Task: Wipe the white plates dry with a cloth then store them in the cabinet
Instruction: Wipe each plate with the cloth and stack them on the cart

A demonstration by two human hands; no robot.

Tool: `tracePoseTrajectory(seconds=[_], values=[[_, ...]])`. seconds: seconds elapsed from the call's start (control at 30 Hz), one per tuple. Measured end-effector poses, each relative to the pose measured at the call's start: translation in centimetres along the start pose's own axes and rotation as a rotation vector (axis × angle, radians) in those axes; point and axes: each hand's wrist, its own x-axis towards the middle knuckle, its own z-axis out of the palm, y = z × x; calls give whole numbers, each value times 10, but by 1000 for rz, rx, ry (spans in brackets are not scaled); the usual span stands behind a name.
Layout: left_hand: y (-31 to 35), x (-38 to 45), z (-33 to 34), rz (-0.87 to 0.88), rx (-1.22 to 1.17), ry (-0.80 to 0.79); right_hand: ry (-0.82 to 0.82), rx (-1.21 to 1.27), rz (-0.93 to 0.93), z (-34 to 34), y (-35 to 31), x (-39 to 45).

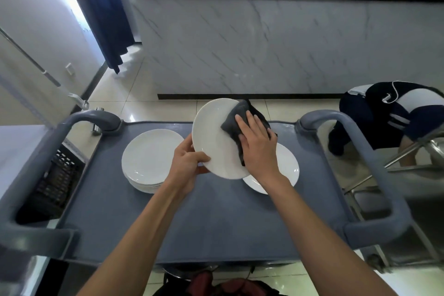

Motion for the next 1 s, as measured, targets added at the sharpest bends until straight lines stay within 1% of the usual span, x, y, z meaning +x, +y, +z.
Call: tracePoseTrajectory(seconds=[0.23,0.43,0.67,1.0], values=[[-9,-3,23,34,-37,68,-80,31,16,-8,9,-27],[-21,-7,32,30,-73,115,-83,90,33,-1,-2,-47],[-27,-11,29,23,-104,155,-125,202,86,6,-28,-58],[-27,-17,4,33,-148,247,-189,267,-11,12,-32,-62]])
